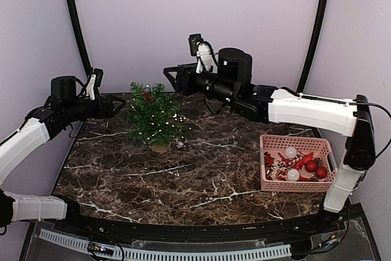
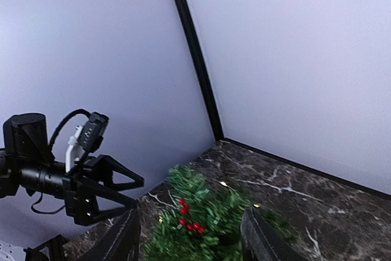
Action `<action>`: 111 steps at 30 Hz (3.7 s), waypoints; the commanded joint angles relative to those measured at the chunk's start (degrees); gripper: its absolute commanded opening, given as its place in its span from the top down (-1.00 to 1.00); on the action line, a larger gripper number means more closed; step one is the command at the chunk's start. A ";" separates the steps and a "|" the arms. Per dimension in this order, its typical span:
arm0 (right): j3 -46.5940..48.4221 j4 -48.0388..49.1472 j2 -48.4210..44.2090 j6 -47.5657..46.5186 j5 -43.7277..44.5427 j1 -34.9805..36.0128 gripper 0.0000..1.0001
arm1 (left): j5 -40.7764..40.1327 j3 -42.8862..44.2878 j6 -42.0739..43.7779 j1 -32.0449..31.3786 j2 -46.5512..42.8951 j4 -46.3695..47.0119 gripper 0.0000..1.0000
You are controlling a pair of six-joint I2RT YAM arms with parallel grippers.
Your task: Decorate the small christmas tree
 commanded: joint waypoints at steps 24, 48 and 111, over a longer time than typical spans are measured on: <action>-55.06 -47.72 -39.11 27.39 5.67 -47.21 0.07 | -1.16 -1.29 0.68 0.33 0.17 1.16 -0.68; -60.72 -46.61 -36.19 30.64 12.70 -50.03 0.77 | -1.43 -1.17 0.89 0.31 -0.17 0.82 -0.68; -57.97 -46.47 -51.39 23.24 -4.11 -46.65 0.11 | 3.01 -3.19 1.01 0.31 -3.70 4.21 -0.68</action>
